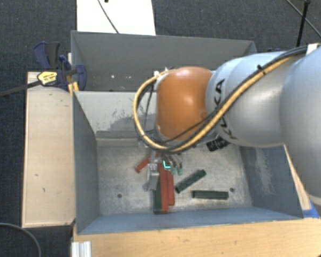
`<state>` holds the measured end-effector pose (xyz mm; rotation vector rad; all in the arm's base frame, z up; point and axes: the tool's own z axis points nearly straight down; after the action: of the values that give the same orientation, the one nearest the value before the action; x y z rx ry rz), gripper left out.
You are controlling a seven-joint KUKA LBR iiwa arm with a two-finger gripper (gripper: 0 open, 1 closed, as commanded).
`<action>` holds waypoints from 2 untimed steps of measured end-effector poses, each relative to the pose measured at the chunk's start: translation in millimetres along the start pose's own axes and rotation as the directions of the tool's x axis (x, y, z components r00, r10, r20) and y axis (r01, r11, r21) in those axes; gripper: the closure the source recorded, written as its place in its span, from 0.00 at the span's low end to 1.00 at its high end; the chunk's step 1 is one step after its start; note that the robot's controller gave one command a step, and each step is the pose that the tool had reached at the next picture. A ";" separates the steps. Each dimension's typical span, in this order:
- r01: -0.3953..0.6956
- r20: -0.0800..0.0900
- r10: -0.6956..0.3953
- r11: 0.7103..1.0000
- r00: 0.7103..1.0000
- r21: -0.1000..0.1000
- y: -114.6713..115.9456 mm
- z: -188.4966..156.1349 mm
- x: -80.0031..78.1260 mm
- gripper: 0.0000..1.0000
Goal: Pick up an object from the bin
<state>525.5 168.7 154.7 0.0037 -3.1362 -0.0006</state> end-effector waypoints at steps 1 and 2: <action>0.150 0.005 -0.150 0.989 0.989 0.002 -60.0 86.4 -63.9 0.00; 0.146 0.009 -0.146 0.989 0.989 -0.001 -59.1 84.7 -65.0 0.00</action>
Offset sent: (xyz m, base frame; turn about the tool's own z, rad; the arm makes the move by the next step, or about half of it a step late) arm 0.0627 -0.0570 -0.0847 -0.1547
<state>590.2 109.7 69.6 0.2334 -3.1362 -0.0035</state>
